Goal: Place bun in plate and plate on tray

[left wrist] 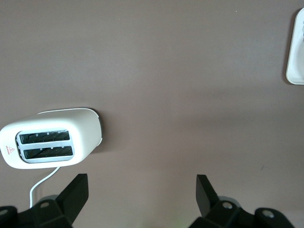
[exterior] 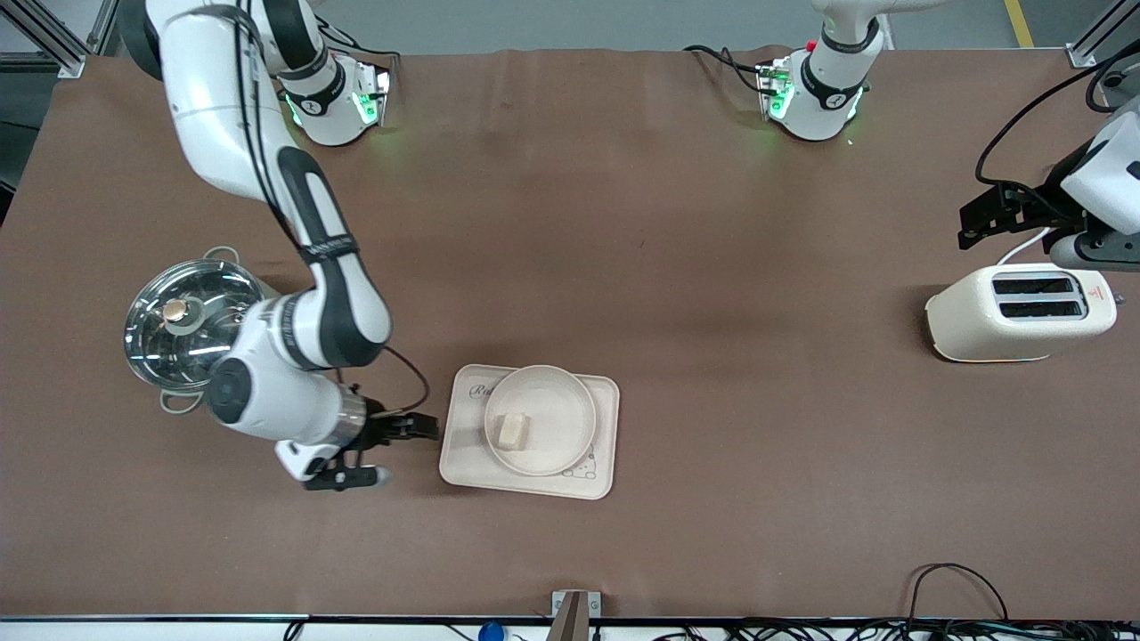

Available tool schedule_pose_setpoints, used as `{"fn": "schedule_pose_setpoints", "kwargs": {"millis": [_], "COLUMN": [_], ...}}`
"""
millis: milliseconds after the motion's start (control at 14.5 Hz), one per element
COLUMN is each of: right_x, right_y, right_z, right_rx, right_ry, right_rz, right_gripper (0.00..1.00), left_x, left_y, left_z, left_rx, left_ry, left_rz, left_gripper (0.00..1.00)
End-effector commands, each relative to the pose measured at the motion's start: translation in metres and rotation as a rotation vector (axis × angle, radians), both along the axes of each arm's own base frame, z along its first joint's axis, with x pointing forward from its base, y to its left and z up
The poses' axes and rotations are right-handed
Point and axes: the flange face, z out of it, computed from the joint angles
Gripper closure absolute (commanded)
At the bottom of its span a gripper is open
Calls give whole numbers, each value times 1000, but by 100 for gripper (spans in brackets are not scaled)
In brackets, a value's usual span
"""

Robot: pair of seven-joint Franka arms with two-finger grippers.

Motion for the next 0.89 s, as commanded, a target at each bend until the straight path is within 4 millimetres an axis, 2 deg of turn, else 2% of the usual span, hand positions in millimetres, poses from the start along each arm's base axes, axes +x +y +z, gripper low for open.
{"fn": "schedule_pose_setpoints", "kwargs": {"millis": [0,206,275,550,688,825], "right_x": [-30,-70,-84,-141,-161,-174], "right_y": [-57,-99,-120,-176,-190,-196], "right_z": [66,136,154,220,250,270], "right_rx": [-86,-124,-123,-167,-192,-209], "right_ry": [9,-21,-32,-73,-64,-73], "right_rz": [-2,-7,-29,-51,-47,-49], "right_gripper": [0,0,0,0,0,0], "left_x": [3,1,1,1,2,3], "left_y": [-1,-4,-5,-12,-14,-17], "left_z": [6,8,8,7,5,4], "left_rx": [-2,-1,-1,-7,-9,-11], "left_ry": [-14,-15,-15,-13,-12,-8], "left_rz": [-15,-21,-22,-35,-40,-44], "left_gripper": [0,0,0,0,0,0]}}
